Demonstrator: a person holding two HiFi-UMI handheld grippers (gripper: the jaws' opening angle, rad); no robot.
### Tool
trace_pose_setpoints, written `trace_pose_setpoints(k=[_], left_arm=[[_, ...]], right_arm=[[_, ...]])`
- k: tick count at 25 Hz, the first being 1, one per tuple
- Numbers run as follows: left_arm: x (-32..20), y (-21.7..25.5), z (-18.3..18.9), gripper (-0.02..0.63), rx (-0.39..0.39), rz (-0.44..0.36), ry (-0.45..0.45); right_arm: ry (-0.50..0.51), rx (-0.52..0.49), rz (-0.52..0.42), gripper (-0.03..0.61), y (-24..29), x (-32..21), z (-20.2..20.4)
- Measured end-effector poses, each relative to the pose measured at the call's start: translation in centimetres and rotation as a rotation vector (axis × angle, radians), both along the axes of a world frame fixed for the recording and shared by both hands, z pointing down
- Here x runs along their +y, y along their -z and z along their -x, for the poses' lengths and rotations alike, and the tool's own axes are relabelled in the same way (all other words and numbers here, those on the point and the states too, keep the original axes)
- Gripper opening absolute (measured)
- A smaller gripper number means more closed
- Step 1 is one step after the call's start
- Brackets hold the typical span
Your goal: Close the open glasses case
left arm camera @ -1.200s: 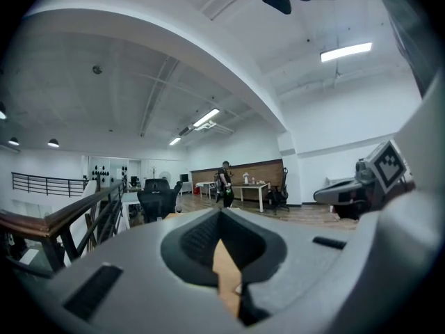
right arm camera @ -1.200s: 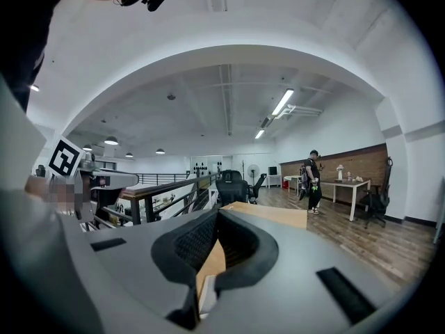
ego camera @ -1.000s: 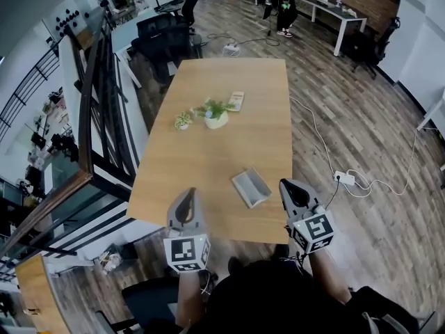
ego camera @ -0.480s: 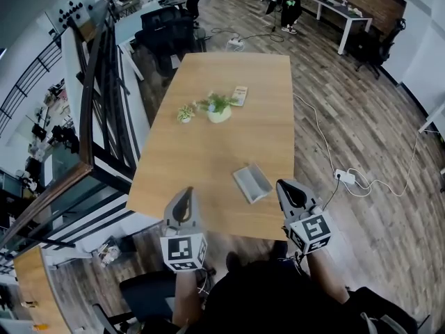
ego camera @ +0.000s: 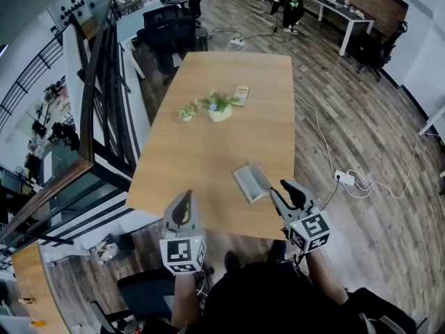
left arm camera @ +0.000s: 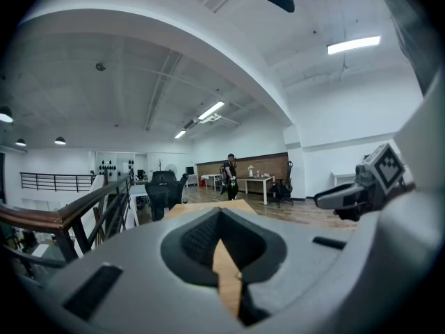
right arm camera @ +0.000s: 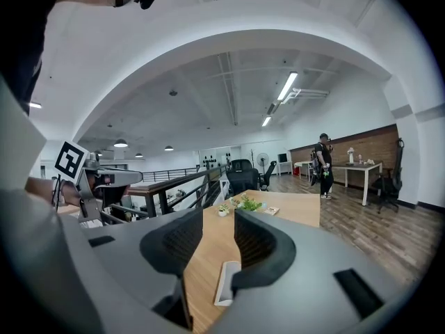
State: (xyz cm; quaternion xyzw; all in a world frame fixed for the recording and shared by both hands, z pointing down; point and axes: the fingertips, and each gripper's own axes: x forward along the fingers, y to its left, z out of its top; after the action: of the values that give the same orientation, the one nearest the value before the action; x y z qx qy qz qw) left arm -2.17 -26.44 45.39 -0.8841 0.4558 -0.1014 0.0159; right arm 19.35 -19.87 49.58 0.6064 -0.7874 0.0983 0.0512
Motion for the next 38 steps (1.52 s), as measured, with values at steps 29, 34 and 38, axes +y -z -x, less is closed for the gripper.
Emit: trace_pose_setpoints(k=[29,34,38], left_arm=[[5.4,0.4,7.9,-0.002,0.014,-0.002,0.212],[6.9,-0.3,7.7,-0.002,0.011,0.007,0.195],[7.4,-0.1,7.3,-0.002,0.023,0.013,0.193]], right_arm=[[0.033,0.137,0.537,0.140,-23.2,-8.0,-3.9],[-0.020,0.120,0.627,0.135,-26.9,-9.0,-3.9],[-0.019,0.167,0.687,0.135,-28.5,-9.3,-3.8]])
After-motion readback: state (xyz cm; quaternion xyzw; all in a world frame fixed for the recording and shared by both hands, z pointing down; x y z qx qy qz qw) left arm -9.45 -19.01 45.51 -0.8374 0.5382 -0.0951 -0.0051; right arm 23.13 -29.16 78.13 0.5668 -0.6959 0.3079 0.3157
